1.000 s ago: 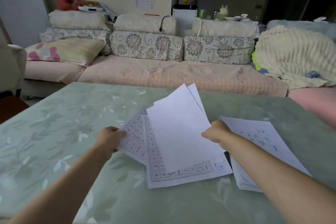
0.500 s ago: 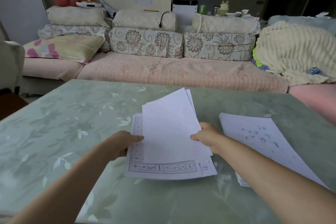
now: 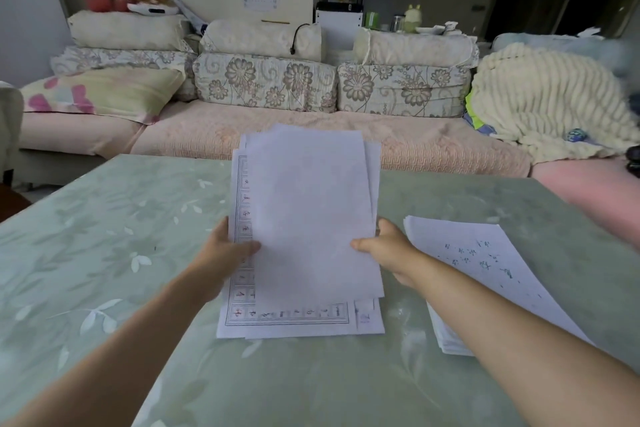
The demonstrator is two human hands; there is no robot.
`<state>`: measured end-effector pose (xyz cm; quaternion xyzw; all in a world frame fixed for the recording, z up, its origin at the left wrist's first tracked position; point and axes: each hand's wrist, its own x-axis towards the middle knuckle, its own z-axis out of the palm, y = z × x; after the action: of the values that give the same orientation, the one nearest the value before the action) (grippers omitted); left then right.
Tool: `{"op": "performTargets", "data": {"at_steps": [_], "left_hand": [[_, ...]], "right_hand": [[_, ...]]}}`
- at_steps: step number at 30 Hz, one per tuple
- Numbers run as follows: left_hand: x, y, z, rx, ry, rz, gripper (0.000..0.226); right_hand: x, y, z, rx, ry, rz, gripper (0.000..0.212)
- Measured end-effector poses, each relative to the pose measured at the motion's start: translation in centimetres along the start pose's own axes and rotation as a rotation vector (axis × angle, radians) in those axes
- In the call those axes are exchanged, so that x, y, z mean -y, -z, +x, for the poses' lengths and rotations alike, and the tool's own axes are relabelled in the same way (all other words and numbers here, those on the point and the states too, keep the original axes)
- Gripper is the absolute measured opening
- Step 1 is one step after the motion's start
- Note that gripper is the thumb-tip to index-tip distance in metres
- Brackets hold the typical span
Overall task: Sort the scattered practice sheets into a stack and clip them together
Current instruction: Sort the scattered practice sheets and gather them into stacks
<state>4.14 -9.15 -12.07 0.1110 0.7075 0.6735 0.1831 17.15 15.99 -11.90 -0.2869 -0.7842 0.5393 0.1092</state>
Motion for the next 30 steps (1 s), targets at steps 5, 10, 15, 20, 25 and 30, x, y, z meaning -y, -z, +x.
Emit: {"op": "performTargets", "data": {"at_steps": [5,10,15,20,25,30], "left_hand": [[-2.4,-1.6,-1.5,0.004,-0.149,-0.154,0.041],[-5.8,-3.5,-2.6,-0.053,-0.361,-0.218,0.033],[-7.5,-5.7,-3.2,-0.132,-0.427,-0.256,0.037],[-7.7,-6.3,-3.2,-0.158,-0.400,-0.235,0.039],[-8.8,-7.3,-3.8,-0.215,-0.596,-0.066,0.028],[-7.9,-7.2,-3.1,-0.175,-0.576,-0.030,0.034]], "right_hand": [[2.4,-0.1,-1.0,-0.057,0.194,0.098,0.040],[4.9,0.7,-1.8,-0.222,0.360,0.097,0.039],[6.3,2.3,-2.8,-0.259,0.407,0.129,0.047],[5.6,3.7,-3.6,-0.230,0.356,0.161,0.042],[6.6,3.6,-3.8,-0.254,0.435,0.155,0.042],[6.1,3.7,-3.0,-0.252,0.392,0.158,0.044]]}}
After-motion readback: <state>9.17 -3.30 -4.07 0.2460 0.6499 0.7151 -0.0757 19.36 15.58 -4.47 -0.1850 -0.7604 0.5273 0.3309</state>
